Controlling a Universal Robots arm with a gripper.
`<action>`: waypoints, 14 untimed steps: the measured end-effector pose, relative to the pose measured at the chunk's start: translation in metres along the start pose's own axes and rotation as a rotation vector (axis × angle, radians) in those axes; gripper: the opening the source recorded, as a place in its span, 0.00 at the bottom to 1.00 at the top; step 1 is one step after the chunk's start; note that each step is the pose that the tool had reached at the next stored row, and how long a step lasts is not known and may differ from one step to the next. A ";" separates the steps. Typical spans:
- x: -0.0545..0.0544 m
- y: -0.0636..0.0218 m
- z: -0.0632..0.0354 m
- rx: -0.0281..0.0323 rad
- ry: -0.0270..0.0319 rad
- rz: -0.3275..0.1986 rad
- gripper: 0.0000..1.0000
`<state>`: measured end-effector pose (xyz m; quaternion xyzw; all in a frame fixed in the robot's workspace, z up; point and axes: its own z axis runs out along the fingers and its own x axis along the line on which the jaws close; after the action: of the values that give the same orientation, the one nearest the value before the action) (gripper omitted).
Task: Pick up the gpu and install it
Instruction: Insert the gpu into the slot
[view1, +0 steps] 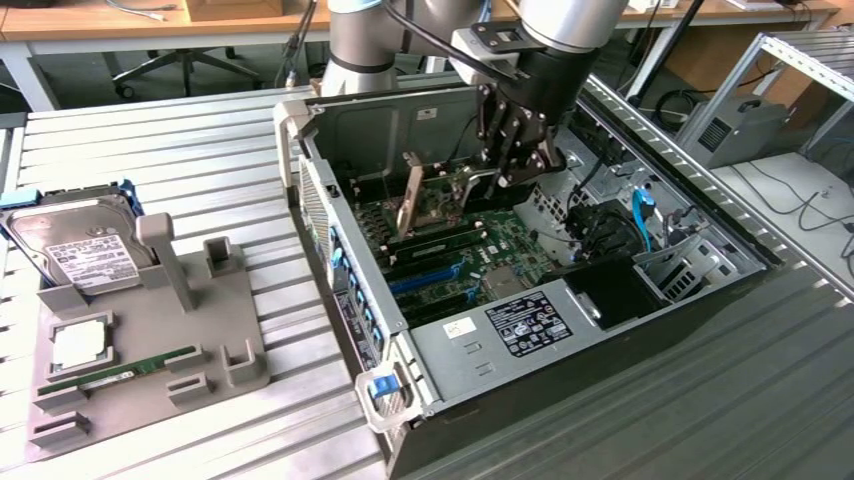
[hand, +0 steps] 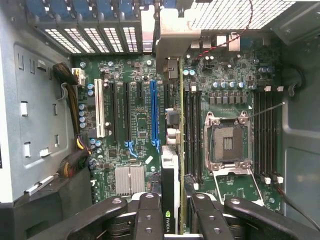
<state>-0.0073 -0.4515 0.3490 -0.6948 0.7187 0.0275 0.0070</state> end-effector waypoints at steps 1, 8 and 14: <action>0.000 0.0000 0.0009 0.0000 -0.0001 0.000 0.27; 0.001 0.0003 0.0113 0.0000 0.0001 0.000 0.27; 0.001 0.0010 0.0215 0.0000 0.0001 0.000 0.27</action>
<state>-0.0090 -0.4515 0.3276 -0.6948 0.7186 0.0275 0.0070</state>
